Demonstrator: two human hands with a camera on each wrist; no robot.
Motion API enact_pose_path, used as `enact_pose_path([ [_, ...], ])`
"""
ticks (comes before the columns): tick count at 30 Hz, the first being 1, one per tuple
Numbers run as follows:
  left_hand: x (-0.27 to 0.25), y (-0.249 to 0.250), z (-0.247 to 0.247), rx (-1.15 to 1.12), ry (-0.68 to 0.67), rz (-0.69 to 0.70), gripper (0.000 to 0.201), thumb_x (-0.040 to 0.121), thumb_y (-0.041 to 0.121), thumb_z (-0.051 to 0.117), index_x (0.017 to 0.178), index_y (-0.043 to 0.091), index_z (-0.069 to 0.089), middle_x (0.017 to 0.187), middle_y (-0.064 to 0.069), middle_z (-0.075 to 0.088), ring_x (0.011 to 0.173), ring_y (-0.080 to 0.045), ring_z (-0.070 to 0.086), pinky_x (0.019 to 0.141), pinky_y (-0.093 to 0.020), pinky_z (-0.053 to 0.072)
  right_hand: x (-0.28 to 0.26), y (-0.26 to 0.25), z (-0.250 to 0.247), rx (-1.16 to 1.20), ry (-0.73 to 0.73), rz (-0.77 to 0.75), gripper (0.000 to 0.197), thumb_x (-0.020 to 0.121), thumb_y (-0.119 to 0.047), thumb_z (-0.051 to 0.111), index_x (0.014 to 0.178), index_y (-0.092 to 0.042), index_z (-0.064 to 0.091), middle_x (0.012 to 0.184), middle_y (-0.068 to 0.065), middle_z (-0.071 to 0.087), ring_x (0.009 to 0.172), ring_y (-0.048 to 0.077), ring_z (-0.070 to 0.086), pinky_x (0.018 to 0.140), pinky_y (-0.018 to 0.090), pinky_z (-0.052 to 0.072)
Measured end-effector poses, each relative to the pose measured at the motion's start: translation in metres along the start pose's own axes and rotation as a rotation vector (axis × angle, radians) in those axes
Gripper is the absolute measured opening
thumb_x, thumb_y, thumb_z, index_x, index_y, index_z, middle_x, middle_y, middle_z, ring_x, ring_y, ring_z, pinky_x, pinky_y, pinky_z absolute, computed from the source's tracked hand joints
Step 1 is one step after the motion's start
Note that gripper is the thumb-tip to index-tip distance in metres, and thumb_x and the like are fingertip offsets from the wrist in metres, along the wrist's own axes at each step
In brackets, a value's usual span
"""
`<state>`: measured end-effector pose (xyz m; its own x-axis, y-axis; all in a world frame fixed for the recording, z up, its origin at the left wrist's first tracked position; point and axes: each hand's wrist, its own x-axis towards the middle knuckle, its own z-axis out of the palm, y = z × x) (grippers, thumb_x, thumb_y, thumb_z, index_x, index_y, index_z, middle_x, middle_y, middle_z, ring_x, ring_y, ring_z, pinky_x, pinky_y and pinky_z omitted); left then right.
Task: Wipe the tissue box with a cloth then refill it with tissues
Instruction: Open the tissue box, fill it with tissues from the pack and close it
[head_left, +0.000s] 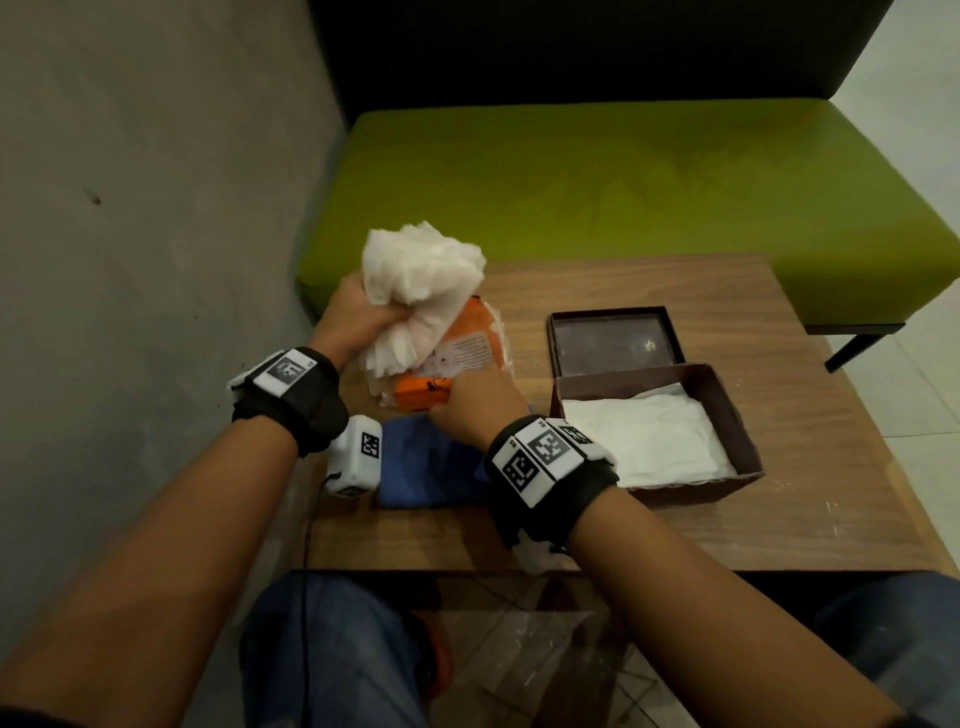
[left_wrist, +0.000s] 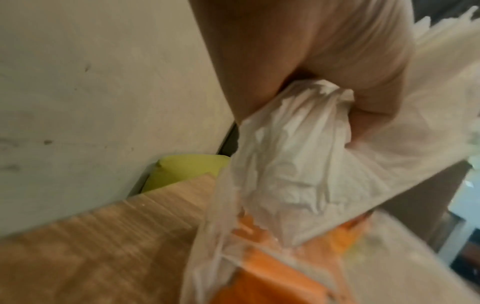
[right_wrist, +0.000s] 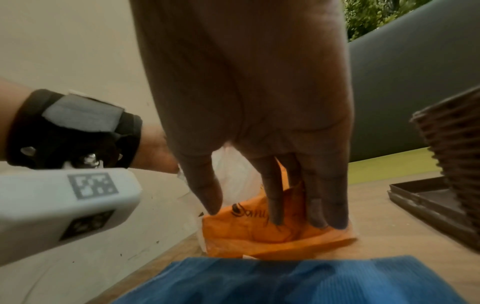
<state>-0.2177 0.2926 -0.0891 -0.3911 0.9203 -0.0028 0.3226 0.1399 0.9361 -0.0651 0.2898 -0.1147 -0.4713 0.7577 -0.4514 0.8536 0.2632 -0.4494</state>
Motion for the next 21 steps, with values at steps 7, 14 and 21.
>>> enact_pose_path([
  [7,-0.026,0.016,-0.008,-0.521,0.114,-0.181,0.034,0.066,0.008,0.056,0.099,0.013,0.062,0.101,-0.012,0.064,0.098,-0.029,0.061,0.091,-0.044,0.049,-0.021,-0.003,-0.006,0.002,0.057,-0.08,0.043,0.092,-0.029,0.054,0.129,-0.006,0.048,0.14,0.018,0.032,0.114,0.04,0.052,0.094,0.041,0.044],
  [14,-0.095,0.012,0.017,-0.804,0.086,-0.372,0.036,0.077,0.006,0.04,0.107,0.009,0.061,0.086,-0.005,0.071,0.082,-0.024,0.066,0.072,-0.032,0.054,-0.061,0.022,-0.035,0.622,0.249,-0.125,0.027,0.098,-0.012,0.038,0.108,0.0,0.06,0.111,0.02,0.063,0.1,0.032,0.06,0.089,0.045,0.05],
  [21,-0.141,0.024,0.065,-0.768,-0.097,-0.501,0.031,0.098,0.041,0.036,0.103,0.018,0.056,0.083,-0.006,0.074,0.078,-0.023,0.07,0.062,-0.033,0.054,-0.075,0.05,-0.022,1.091,-0.073,-0.059,0.115,0.06,-0.082,0.067,0.153,-0.03,0.022,0.153,0.0,0.039,0.136,0.02,0.045,0.109,0.044,0.04],
])
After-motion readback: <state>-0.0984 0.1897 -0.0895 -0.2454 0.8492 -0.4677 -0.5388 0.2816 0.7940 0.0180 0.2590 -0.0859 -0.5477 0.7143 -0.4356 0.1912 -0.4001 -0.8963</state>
